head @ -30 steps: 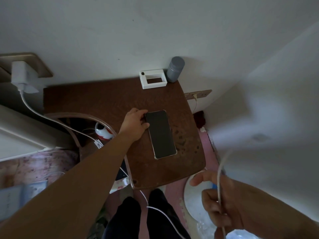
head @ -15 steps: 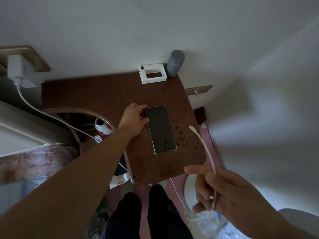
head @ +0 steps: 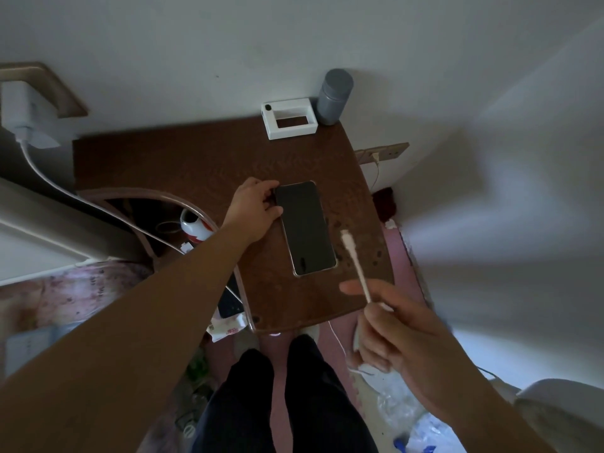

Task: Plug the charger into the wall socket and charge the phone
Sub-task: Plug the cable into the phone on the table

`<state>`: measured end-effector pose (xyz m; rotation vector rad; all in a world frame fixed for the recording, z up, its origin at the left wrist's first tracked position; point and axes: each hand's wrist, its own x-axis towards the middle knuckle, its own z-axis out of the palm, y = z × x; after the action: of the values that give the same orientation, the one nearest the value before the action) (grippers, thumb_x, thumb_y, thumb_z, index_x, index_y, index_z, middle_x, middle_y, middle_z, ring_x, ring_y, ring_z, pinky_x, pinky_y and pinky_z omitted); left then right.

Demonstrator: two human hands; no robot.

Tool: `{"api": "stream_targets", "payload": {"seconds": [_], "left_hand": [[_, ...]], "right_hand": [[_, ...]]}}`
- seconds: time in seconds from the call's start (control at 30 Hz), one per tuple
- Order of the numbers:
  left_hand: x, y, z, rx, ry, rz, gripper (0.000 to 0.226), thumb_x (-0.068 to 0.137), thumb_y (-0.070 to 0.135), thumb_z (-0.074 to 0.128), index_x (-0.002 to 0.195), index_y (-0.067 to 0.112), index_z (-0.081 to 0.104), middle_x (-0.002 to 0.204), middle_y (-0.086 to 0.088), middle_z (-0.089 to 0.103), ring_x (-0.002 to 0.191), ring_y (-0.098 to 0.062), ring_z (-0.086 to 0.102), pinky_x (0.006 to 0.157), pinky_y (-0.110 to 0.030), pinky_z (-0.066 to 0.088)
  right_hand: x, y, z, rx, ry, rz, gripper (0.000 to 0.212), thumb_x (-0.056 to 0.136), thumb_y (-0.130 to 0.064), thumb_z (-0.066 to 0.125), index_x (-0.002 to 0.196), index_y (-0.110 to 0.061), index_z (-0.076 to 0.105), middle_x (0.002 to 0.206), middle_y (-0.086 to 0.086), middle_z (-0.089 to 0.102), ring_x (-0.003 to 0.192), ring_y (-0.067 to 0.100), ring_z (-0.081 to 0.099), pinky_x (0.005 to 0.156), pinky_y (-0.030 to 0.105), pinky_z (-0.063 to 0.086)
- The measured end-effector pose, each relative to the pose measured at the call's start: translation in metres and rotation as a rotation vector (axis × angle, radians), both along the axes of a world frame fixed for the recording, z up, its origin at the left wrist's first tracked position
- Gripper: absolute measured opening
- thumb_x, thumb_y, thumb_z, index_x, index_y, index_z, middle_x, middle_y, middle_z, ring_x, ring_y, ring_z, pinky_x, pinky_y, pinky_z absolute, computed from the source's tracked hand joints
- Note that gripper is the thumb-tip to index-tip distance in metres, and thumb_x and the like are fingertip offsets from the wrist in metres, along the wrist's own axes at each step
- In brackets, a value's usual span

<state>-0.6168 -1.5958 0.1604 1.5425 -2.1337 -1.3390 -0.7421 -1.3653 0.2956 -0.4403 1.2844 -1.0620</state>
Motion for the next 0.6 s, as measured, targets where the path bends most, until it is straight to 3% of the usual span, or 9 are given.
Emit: {"api": "stream_targets", "payload": {"seconds": [0.07, 0.13, 0.27, 0.4, 0.47, 0.6], "left_hand": [[0.0, 0.0, -0.001, -0.011, 0.002, -0.001, 0.055, 0.085, 0.014, 0.066, 0.137, 0.018, 0.048, 0.131, -0.005, 0.048, 0.116, -0.017, 0.053, 0.104, -0.034, 0.046], [0.0, 0.0, -0.002, -0.022, -0.001, -0.005, 0.054, 0.086, 0.015, 0.065, 0.137, 0.018, 0.048, 0.13, -0.004, 0.048, 0.114, -0.013, 0.051, 0.103, -0.029, 0.044], [0.001, -0.001, -0.004, -0.059, -0.017, -0.016, 0.053, 0.087, 0.017, 0.064, 0.137, 0.019, 0.048, 0.131, -0.004, 0.048, 0.108, -0.008, 0.047, 0.095, -0.019, 0.039], [0.001, 0.0, -0.006, -0.082, -0.008, -0.015, 0.053, 0.086, 0.017, 0.064, 0.136, 0.019, 0.048, 0.13, -0.003, 0.048, 0.107, -0.009, 0.048, 0.09, -0.018, 0.039], [0.001, 0.0, -0.008, -0.098, -0.008, -0.009, 0.052, 0.086, 0.017, 0.065, 0.136, 0.02, 0.049, 0.128, -0.003, 0.049, 0.106, -0.009, 0.049, 0.089, -0.018, 0.039], [0.002, -0.001, -0.012, -0.102, 0.008, -0.003, 0.053, 0.085, 0.017, 0.066, 0.135, 0.019, 0.05, 0.125, -0.003, 0.05, 0.106, -0.01, 0.05, 0.088, -0.017, 0.041]], "right_hand": [[0.003, -0.002, -0.011, 0.005, 0.164, 0.032, 0.023, 0.086, -0.009, 0.049, 0.098, -0.007, 0.069, 0.055, 0.001, 0.048, 0.054, 0.017, 0.045, 0.069, 0.034, 0.056], [0.006, -0.004, -0.023, 0.011, 0.271, 0.045, 0.02, 0.092, -0.012, 0.049, 0.094, -0.009, 0.069, 0.054, -0.001, 0.045, 0.053, 0.014, 0.043, 0.066, 0.033, 0.054], [0.012, -0.008, -0.047, -0.023, 0.491, 0.117, 0.022, 0.097, -0.011, 0.045, 0.109, -0.021, 0.061, 0.051, -0.009, 0.045, 0.047, 0.004, 0.041, 0.056, 0.028, 0.045], [0.018, -0.012, -0.067, -0.003, 0.76, 0.168, 0.014, 0.096, -0.028, 0.047, 0.106, -0.031, 0.056, 0.063, -0.017, 0.057, 0.058, 0.003, 0.054, 0.055, 0.023, 0.048], [0.021, -0.014, -0.077, -0.002, 0.879, 0.148, 0.013, 0.095, -0.031, 0.048, 0.106, -0.031, 0.055, 0.066, -0.02, 0.058, 0.068, -0.003, 0.057, 0.057, 0.015, 0.046], [0.025, -0.016, -0.097, 0.013, 0.98, 0.08, 0.013, 0.095, -0.021, 0.05, 0.103, -0.02, 0.06, 0.063, -0.017, 0.053, 0.061, -0.001, 0.055, 0.051, 0.018, 0.045]]}}
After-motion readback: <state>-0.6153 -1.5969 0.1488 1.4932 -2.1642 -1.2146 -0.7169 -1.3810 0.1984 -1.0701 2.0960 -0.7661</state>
